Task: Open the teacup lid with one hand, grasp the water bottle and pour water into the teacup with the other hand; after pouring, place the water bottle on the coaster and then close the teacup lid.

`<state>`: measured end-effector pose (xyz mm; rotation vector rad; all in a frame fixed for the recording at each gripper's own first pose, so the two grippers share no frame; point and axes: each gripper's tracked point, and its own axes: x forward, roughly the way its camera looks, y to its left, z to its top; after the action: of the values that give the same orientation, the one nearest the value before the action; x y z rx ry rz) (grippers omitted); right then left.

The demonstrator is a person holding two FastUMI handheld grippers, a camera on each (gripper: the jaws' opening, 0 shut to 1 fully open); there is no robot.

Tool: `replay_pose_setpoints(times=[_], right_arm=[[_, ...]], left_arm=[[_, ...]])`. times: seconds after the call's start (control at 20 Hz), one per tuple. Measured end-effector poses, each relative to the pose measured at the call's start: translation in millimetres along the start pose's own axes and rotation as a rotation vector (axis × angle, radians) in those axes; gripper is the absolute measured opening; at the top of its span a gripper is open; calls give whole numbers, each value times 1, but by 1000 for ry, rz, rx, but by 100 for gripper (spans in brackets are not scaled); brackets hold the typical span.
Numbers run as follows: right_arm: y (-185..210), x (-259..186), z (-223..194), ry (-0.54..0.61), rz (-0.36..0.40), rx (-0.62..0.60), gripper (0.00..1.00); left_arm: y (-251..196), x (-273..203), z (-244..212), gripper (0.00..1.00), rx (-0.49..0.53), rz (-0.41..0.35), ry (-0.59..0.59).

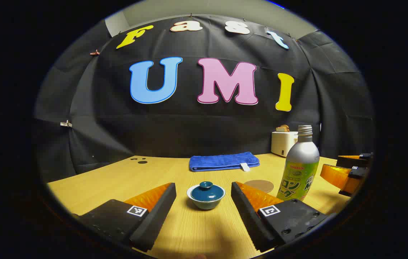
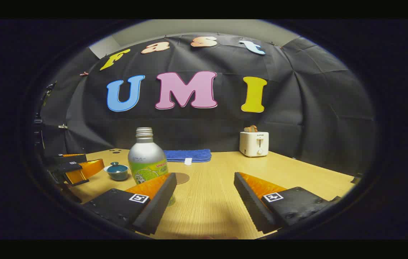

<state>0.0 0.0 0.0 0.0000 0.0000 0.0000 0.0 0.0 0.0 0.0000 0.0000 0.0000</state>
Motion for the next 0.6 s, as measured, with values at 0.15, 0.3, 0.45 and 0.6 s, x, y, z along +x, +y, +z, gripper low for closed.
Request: replay_pose_setpoints(times=[0.15, 0.3, 0.45, 0.6], right_arm=[[3, 1, 1, -1, 14, 0, 99], [6, 1, 0, 0, 31, 1, 99], [6, 1, 0, 0, 33, 1, 99], [6, 1, 0, -1, 34, 1, 99]], left_arm=[[-1, 1, 1, 98, 1, -4, -1], [1, 1, 0, 97, 0, 6, -1], [3, 1, 0, 98, 0, 20, 0], [0, 4, -1, 98, 0, 4, -1]])
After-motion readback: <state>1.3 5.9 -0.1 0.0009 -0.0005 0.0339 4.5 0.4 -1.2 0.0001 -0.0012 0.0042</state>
